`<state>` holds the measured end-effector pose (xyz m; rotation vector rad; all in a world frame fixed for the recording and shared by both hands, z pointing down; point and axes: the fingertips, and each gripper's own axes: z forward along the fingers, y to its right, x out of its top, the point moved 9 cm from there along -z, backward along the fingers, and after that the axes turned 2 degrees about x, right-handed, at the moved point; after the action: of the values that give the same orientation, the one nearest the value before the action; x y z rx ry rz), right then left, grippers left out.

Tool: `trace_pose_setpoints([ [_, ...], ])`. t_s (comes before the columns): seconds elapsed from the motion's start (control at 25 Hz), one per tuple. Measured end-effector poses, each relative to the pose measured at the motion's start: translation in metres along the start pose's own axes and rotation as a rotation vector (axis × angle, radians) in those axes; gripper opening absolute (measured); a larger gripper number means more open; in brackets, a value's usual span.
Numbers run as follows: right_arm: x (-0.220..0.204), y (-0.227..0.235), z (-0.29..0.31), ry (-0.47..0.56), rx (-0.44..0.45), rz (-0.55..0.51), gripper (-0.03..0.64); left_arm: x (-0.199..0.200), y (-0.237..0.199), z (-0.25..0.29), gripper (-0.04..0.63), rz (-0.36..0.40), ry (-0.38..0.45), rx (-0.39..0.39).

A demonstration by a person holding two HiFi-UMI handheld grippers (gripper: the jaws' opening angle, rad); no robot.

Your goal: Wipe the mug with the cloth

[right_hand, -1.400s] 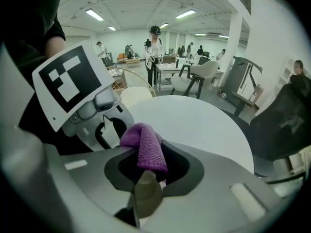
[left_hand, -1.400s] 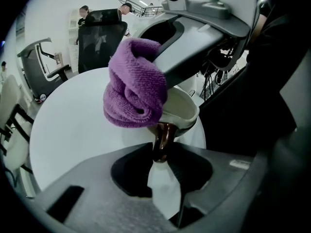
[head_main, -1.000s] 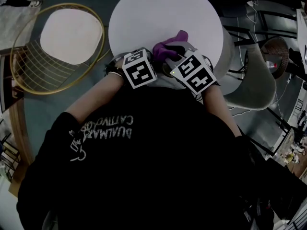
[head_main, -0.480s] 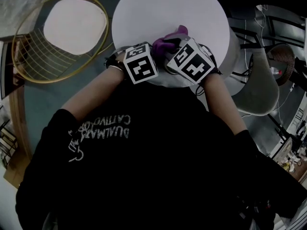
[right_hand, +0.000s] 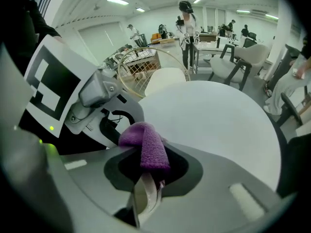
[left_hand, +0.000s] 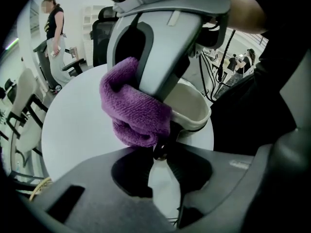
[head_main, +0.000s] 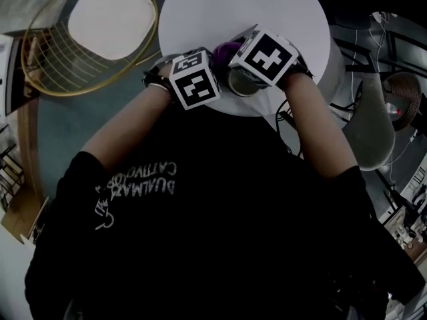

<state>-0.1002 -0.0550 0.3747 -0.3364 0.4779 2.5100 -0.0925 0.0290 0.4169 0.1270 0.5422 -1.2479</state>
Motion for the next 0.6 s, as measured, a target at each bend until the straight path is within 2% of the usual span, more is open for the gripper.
trace_pose_setpoints([
  [0.16, 0.003, 0.006, 0.005, -0.008, 0.071, -0.018, 0.075, 0.001, 0.001, 0.002, 0.087, -0.048, -0.004, 0.013],
  [0.32, -0.001, 0.013, 0.009, 0.003, 0.07, -0.021, 0.075, 0.004, 0.004, 0.002, 0.087, -0.06, -0.019, 0.032],
  [0.6, -0.001, 0.015, 0.01, 0.088, 0.069, -0.057, 0.075, 0.004, 0.0, 0.003, 0.087, -0.113, -0.037, 0.062],
])
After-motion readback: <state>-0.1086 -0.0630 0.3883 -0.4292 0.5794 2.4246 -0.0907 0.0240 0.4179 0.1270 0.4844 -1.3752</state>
